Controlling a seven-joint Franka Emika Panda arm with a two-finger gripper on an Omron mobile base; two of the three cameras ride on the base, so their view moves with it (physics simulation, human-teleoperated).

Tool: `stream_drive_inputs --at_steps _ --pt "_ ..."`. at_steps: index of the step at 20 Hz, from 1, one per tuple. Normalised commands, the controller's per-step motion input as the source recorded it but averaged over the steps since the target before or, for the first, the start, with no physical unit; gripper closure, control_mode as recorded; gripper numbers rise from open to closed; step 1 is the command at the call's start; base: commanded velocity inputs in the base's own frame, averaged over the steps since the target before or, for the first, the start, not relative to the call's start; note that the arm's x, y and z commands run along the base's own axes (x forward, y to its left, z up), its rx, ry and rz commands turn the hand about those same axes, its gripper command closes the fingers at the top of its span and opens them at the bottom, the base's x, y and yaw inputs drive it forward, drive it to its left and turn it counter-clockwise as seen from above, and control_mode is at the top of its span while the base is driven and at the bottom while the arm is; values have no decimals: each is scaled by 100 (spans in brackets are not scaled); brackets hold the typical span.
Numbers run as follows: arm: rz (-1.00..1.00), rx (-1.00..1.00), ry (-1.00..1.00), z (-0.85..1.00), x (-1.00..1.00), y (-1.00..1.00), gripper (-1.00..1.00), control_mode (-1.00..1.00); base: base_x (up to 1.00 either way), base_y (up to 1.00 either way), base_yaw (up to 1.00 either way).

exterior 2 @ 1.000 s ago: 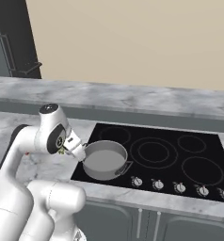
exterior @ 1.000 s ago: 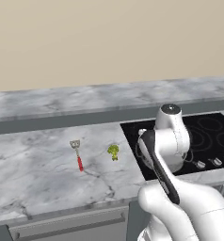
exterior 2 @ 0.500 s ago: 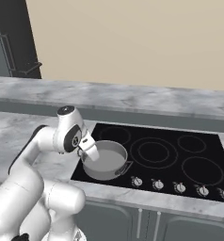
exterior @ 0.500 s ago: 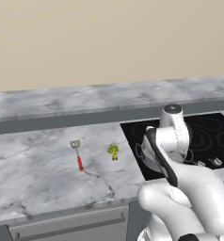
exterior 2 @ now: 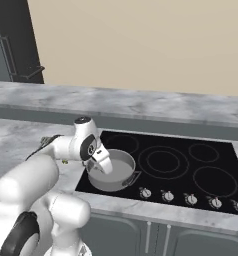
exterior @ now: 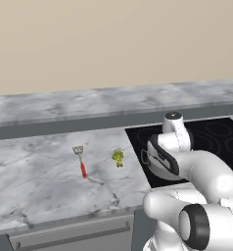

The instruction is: Put the garlic and broccoli in the pot. Retrieve the spatula and lightly stir the vegetables in the pot.

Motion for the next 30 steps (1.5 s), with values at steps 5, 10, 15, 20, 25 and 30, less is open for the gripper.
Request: stream_drive_inputs --at_steps 5,10,15,20,25,30 --pt "1 0 2 -20 23 -19 100 -100 0 0 0" --pt "0 0 10 -30 24 -1 100 -100 0 0 0" --pt "0 0 3 -20 21 0 100 -100 0 0 0" --pt "3 0 4 -18 6 -10 100 -100 0 0 0" --pt "4 0 0 -18 1 -6 100 -100 0 0 0" --pt "4 0 0 -15 0 0 -100 -100 0 0 0"
